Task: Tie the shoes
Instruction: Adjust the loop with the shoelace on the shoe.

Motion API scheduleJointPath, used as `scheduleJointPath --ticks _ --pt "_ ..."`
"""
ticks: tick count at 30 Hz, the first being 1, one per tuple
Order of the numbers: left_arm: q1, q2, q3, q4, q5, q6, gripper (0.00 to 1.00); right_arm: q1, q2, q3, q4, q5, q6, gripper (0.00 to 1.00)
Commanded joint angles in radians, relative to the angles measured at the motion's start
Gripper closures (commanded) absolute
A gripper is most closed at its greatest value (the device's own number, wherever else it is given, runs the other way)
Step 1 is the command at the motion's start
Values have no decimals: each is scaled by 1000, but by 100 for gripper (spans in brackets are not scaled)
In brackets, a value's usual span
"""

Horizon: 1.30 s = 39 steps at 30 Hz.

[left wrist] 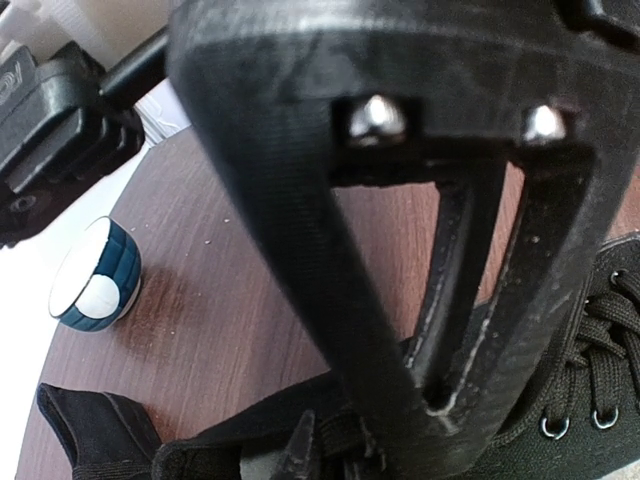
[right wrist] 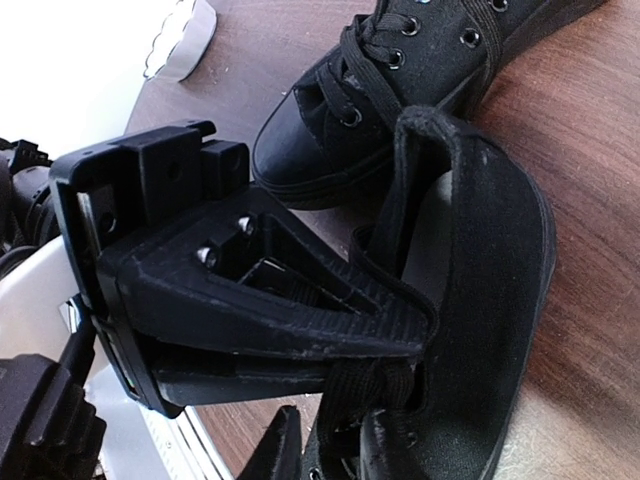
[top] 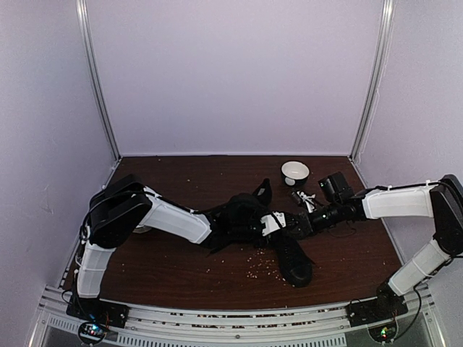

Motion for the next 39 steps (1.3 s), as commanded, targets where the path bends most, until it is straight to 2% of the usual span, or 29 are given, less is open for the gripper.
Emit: scheduleJointPath --ticks 1,5,6,10,17,21,39 --pt "-3 -33 24 23 16 -7 94 6 13 21 4 24 -14 84" --pt "-3 -34 24 20 14 -7 93 6 13 16 6 29 -13 99" --pt "-3 -34 24 17 15 -6 92 5 10 15 6 32 -12 100" --pt "3 -60 24 -36 43 26 80 -17 -17 7 5 33 -11 100" --pt "9 -95 23 -170 81 180 57 -31 -40 12 -15 -3 -33 100" --pt "10 -98 52 -224 99 221 47 -31 -38 18 -28 -24 -45 100" --pt "41 -31 166 -309 194 186 51 -31 -69 52 -90 -19 -73 100"
